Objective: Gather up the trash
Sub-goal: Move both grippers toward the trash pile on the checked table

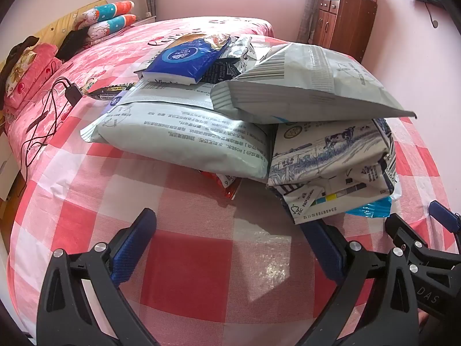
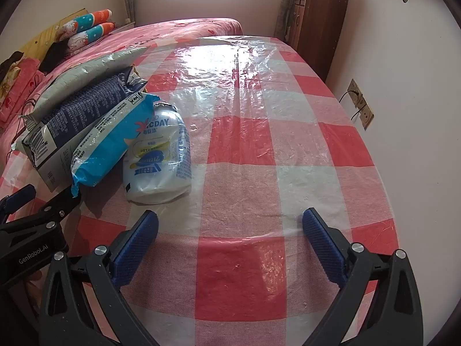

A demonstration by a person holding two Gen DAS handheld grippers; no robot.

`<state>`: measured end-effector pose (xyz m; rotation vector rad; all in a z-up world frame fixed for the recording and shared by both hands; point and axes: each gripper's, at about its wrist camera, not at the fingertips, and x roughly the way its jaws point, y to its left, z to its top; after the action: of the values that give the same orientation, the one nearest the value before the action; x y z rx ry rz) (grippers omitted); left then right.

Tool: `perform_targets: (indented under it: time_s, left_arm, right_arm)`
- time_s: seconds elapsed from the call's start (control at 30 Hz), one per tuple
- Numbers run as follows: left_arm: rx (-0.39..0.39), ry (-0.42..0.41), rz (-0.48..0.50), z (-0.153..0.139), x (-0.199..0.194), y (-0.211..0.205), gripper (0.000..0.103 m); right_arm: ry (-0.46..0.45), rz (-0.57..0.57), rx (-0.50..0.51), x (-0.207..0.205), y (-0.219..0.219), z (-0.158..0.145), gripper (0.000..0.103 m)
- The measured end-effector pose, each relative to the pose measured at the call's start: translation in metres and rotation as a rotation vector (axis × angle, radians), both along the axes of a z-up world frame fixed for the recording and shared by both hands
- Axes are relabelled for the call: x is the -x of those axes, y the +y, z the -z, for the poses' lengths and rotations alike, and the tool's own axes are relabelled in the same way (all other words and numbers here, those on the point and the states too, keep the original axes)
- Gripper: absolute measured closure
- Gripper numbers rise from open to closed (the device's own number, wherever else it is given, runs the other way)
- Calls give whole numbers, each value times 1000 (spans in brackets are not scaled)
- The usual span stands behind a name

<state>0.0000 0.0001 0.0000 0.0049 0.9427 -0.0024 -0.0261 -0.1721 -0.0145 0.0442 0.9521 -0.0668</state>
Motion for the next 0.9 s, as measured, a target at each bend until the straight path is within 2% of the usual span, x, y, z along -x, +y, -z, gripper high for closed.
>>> perform_targets:
  time_s: [0.43, 0.67, 0.9]
  left_arm:
    - [4, 3, 16, 0, 3, 1, 4]
    - [41, -39, 31, -12, 26, 10, 4]
    - [28, -128, 70, -39, 56, 15, 4]
  right_arm:
    - [4, 31, 3, 4, -1, 0, 5]
    - [-85, 32, 32, 42, -1, -16, 5]
    - [-161, 51, 58, 68, -5, -47, 5]
